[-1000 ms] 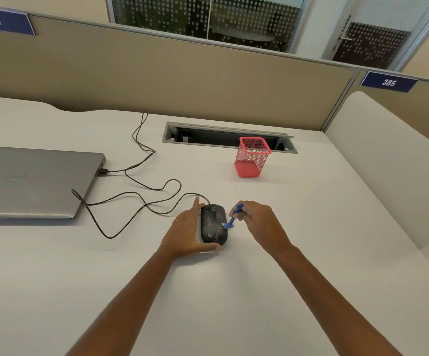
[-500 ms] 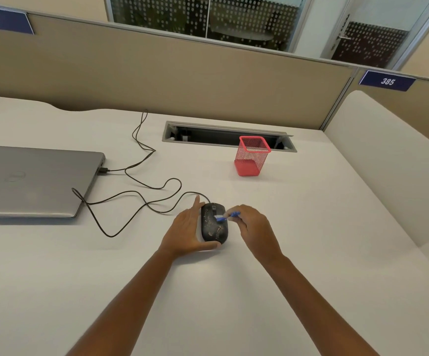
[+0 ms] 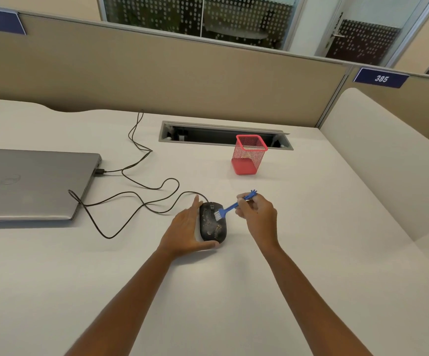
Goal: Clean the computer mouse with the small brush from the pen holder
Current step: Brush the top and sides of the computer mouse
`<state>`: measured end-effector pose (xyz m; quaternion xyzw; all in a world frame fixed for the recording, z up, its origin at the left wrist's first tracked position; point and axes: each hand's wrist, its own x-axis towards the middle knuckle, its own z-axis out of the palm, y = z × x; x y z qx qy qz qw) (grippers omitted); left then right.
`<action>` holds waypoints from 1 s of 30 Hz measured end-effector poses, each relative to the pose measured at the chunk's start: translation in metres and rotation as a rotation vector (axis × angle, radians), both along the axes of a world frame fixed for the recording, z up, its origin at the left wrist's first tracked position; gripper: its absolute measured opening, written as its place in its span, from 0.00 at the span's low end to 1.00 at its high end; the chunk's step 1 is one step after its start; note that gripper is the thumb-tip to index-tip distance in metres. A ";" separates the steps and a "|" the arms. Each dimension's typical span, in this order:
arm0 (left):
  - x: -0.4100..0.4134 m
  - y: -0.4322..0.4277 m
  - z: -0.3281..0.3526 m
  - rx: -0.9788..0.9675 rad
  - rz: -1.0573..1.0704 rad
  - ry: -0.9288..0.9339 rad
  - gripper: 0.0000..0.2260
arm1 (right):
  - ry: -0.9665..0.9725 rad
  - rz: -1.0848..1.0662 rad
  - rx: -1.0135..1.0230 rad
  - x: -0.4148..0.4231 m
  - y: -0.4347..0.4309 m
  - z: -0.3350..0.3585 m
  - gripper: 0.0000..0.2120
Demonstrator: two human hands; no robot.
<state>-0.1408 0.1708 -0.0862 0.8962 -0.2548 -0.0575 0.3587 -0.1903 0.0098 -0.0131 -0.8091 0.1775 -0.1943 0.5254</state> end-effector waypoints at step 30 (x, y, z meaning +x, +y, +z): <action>0.001 0.000 0.000 -0.016 -0.030 -0.007 0.54 | -0.059 -0.255 0.240 -0.036 0.005 -0.021 0.05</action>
